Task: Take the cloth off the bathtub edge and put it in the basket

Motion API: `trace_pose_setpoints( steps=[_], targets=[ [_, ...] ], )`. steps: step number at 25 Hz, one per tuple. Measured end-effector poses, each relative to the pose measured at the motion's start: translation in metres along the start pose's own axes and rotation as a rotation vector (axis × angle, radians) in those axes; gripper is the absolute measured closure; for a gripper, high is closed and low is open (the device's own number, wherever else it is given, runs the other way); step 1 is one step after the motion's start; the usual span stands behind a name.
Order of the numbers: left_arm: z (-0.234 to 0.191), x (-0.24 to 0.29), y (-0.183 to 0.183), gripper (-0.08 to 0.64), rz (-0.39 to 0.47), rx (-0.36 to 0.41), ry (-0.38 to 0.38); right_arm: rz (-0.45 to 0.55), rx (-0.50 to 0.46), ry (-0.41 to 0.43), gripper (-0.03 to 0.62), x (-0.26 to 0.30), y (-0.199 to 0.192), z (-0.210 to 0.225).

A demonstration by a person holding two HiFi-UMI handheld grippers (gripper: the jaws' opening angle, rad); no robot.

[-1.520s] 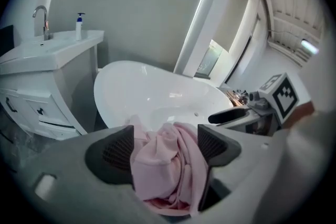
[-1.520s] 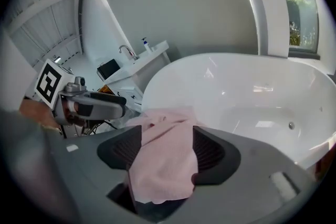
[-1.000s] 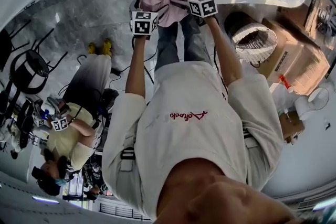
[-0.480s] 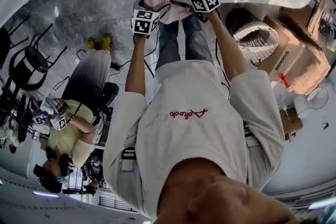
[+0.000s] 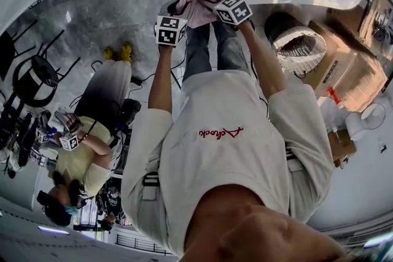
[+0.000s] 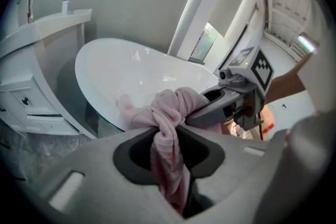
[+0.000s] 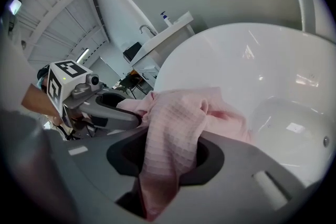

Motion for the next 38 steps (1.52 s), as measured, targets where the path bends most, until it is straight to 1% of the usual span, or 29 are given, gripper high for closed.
trace_pose_setpoints(
  steps=[1,3,7,10,14,18,24,27,30,33,38],
  targets=[
    [0.000,-0.002,0.002,0.473,0.011,0.006,0.011,0.007,-0.012,-0.009,0.445,0.000,0.003,-0.003],
    [-0.001,-0.004,0.003,0.485,0.026,-0.002,0.025,0.028,-0.034,-0.025,0.449,-0.002,0.008,-0.011],
    [-0.001,-0.013,0.012,0.499,0.072,-0.011,0.023,0.087,-0.082,-0.044,0.451,-0.011,0.021,-0.028],
    [0.000,-0.025,0.028,0.503,0.139,-0.009,0.034,0.154,-0.111,-0.053,0.451,-0.023,0.038,-0.043],
    [0.000,-0.043,0.060,0.505,0.245,-0.006,0.041,0.220,-0.184,-0.082,0.453,-0.045,0.068,-0.059],
    [0.002,-0.063,0.105,0.505,0.352,0.018,0.050,0.310,-0.248,-0.119,0.453,-0.075,0.105,-0.075],
    [0.004,-0.101,0.185,0.505,0.514,0.070,0.040,0.429,-0.371,-0.185,0.453,-0.127,0.170,-0.104],
    [0.010,-0.123,0.222,0.505,0.578,0.108,0.037,0.483,-0.418,-0.217,0.453,-0.154,0.197,-0.121],
    [0.016,-0.145,0.263,0.505,0.665,0.155,0.024,0.547,-0.479,-0.265,0.453,-0.183,0.227,-0.137],
    [0.027,-0.172,0.290,0.505,0.728,0.185,0.014,0.600,-0.521,-0.302,0.453,-0.209,0.244,-0.162],
    [0.049,-0.210,0.343,0.505,0.850,0.246,-0.030,0.681,-0.609,-0.398,0.451,-0.259,0.275,-0.196]
  ],
)
Point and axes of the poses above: the fingertips, and each gripper's own axes: x forward along the fingers, z to its right, y out of its top, the point moved 6 cm from there along -x, backward along the fingers, and after that the axes turned 15 degrees about y, right-handed, at the moved point
